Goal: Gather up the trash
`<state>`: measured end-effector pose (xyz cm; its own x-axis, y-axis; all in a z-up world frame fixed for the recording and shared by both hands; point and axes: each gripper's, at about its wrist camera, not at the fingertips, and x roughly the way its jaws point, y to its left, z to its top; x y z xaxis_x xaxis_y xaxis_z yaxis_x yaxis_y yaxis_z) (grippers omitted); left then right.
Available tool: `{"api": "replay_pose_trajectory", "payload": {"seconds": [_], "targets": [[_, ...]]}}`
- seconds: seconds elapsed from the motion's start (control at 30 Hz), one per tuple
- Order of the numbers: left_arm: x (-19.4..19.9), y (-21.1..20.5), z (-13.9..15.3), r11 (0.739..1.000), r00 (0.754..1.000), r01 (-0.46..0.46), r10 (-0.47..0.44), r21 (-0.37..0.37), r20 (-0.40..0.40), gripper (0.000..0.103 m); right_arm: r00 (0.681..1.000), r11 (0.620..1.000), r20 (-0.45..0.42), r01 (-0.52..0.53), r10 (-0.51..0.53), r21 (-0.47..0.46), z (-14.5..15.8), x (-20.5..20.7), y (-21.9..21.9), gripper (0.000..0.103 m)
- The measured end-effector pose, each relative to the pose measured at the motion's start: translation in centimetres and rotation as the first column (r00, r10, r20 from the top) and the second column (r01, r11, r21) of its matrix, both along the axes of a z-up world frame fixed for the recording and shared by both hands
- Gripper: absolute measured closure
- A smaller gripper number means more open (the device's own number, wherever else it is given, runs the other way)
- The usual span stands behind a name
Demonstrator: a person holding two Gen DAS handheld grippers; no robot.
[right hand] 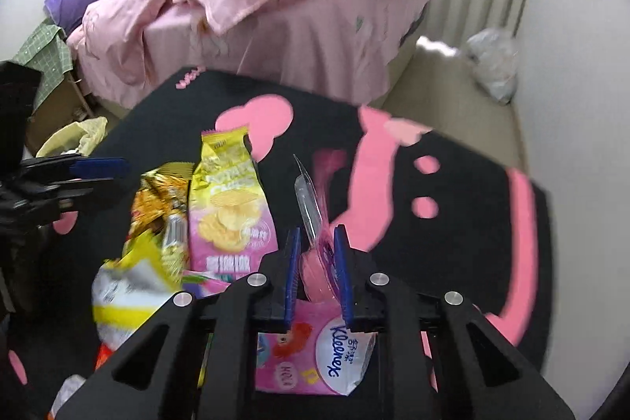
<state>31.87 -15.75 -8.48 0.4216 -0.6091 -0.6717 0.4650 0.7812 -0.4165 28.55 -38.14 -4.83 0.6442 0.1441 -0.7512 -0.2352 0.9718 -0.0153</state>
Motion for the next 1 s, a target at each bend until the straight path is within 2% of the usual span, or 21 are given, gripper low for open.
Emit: {"api": "replay_pose_trajectory", "payload": {"seconds": [0.07, 0.13, 0.17, 0.23, 0.33, 0.4, 0.5, 0.77, 0.83, 1.0], "targets": [[0.1, -0.9, -0.1, 1.000, 1.000, -0.002, 0.003, 0.030, -0.001, 0.035, 0.999, 1.000, 0.030, 0.024, -0.024, 0.007, 1.1, -1.8, -0.9, 0.085], [0.6, -1.7, -0.4, 0.997, 0.999, -0.030, 0.031, 0.070, -0.018, 0.040, 0.999, 1.000, 0.034, 0.029, -0.029, 0.008, 1.5, -3.2, -1.6, 0.085], [0.9, -2.0, -0.7, 0.997, 0.998, -0.034, 0.037, 0.067, -0.045, 0.045, 0.999, 0.999, 0.039, 0.035, -0.035, 0.006, 1.7, -4.2, -2.0, 0.085], [1.3, -2.5, -0.8, 0.997, 0.996, -0.054, 0.058, 0.062, -0.069, 0.047, 0.998, 0.999, 0.039, 0.042, -0.042, 0.021, 1.9, -5.5, -2.5, 0.085], [1.7, -3.5, -0.9, 0.998, 0.990, -0.044, 0.050, 0.042, -0.130, 0.057, 0.994, 0.996, 0.071, 0.076, -0.079, 0.037, 2.3, -7.5, -3.2, 0.085], [1.5, -4.1, -0.8, 0.998, 0.986, -0.039, 0.047, 0.049, -0.160, 0.069, 0.991, 0.995, 0.093, 0.095, -0.097, 0.026, 2.4, -8.6, -3.2, 0.085], [0.1, -3.9, 0.3, 0.998, 0.993, -0.025, 0.032, 0.061, -0.113, 0.077, 0.987, 0.991, 0.112, 0.110, -0.118, 0.069, 2.5, -10.9, -3.6, 0.085], [-5.9, 2.1, 3.5, 0.995, 0.994, -0.100, 0.100, 0.003, -0.036, 0.079, 0.985, 0.986, 0.101, 0.133, -0.142, 0.097, 1.8, -15.0, -4.8, 0.085], [-7.3, 3.7, 3.6, 0.993, 0.993, -0.115, 0.115, -0.007, -0.035, 0.079, 0.984, 0.985, 0.104, 0.134, -0.145, 0.108, 1.7, -15.6, -4.9, 0.085], [-10.6, 6.9, 2.7, 0.985, 0.985, -0.171, 0.171, 0.026, -0.001, 0.079, 0.979, 0.980, 0.113, 0.153, -0.168, 0.125, 1.4, -16.9, -5.2, 0.084]]}}
